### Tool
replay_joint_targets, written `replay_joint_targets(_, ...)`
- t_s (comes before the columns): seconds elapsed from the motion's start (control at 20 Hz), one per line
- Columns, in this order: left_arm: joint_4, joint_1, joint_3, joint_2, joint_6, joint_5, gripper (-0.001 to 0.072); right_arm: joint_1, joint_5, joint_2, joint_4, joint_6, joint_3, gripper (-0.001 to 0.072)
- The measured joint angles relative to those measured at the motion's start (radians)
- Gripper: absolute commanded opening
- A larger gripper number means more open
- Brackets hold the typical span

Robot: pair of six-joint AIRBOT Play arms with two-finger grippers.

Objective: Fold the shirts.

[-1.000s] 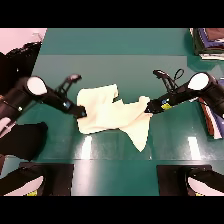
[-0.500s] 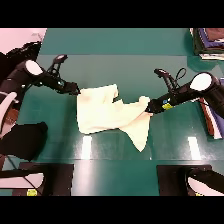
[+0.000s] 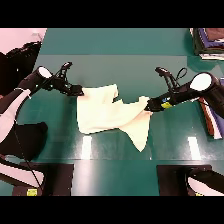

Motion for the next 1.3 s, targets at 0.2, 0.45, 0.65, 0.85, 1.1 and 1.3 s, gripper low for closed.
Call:
replay_joint_targets(0.2,-0.012,0.002,0.003,0.000,0.004,0.002,0.0024,0.000,-0.009,0.000,0.000,0.015,0.005,0.0012)
replay_joint_targets(0.45,-0.002,0.031,0.090,0.155,0.002,-0.008,0.0024,-0.044,0.002,0.000,-0.019,0.018,0.162,0.0012)
replay_joint_targets(0.65,0.003,0.067,0.246,0.398,0.000,-0.004,0.0024,-0.119,0.054,0.000,-0.058,0.019,0.441,0.0011)
replay_joint_targets(0.85,-0.002,0.078,0.399,0.634,0.000,-0.002,0.0024,-0.179,0.114,0.001,-0.070,0.018,0.761,0.0011)
replay_joint_targets(1.1,-0.009,0.082,0.563,0.831,0.000,0.011,0.0024,-0.237,0.135,0.078,-0.070,0.011,0.961,0.0011)
replay_joint_targets(1.3,-0.016,0.082,0.668,0.895,-0.046,0.014,0.0024,-0.304,0.074,0.211,-0.069,-0.011,0.909,0.0011)
